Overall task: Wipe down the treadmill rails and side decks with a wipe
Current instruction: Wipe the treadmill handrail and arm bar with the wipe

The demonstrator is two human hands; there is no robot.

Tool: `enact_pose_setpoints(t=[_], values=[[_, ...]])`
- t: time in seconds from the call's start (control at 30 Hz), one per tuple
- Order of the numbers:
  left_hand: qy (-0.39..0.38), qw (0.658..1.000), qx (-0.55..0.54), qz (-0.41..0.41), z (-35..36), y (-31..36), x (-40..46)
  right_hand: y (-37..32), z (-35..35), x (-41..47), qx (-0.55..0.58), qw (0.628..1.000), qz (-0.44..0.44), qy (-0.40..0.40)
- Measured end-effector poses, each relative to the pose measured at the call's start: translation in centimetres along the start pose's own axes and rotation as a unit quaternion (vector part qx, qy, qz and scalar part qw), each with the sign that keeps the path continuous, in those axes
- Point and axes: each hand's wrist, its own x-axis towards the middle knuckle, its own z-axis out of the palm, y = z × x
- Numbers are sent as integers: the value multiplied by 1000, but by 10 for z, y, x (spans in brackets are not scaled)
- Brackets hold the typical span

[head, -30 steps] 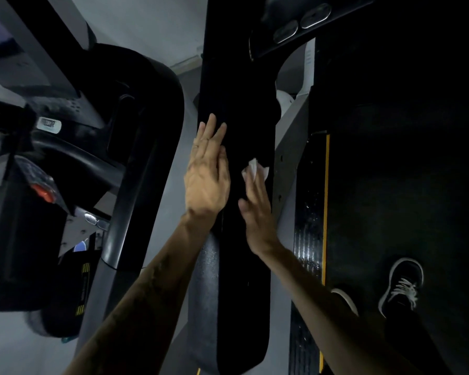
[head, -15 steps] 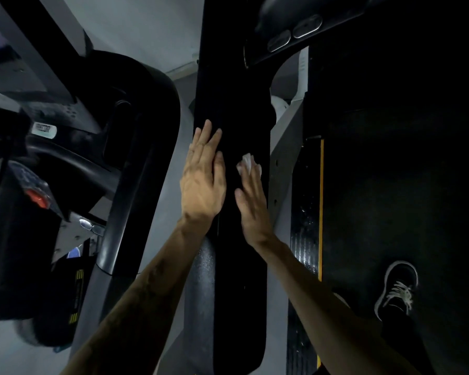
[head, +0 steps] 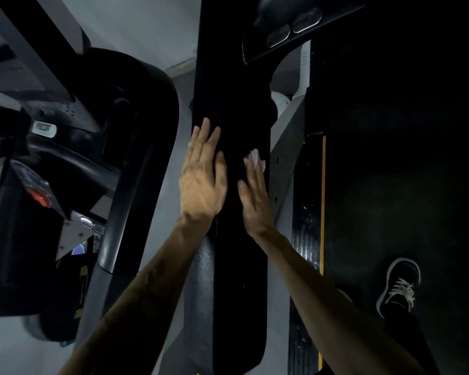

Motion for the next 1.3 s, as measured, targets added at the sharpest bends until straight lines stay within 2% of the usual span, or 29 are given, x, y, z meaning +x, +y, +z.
enact_pose_setpoints(t=[0.13,0.3,0.4,0.53,0.7,0.8,0.93,1.1,1.3], values=[[-3,1000,15,8,1,-1,1,-2,-1,-29,26,995,95,-20],[-3,1000,17,9,1,-2,1,-27,-4,-40,39,997,45,-45],[1,1000,19,9,1,-1,0,-19,-1,-13,7,1000,18,-8],[0,1000,19,8,1,-2,1,8,-3,5,12,997,71,0],[0,1000,21,11,0,-1,1,2,-1,-37,44,991,124,-20],[1,1000,26,8,0,-1,1,-15,2,-49,46,996,74,-14],[0,1000,28,8,2,-1,1,-8,0,-16,11,999,42,8],[-1,1000,25,8,1,0,1,4,-5,12,20,993,116,-3],[-3,1000,28,3,0,1,1,10,0,-39,75,986,151,-9]])
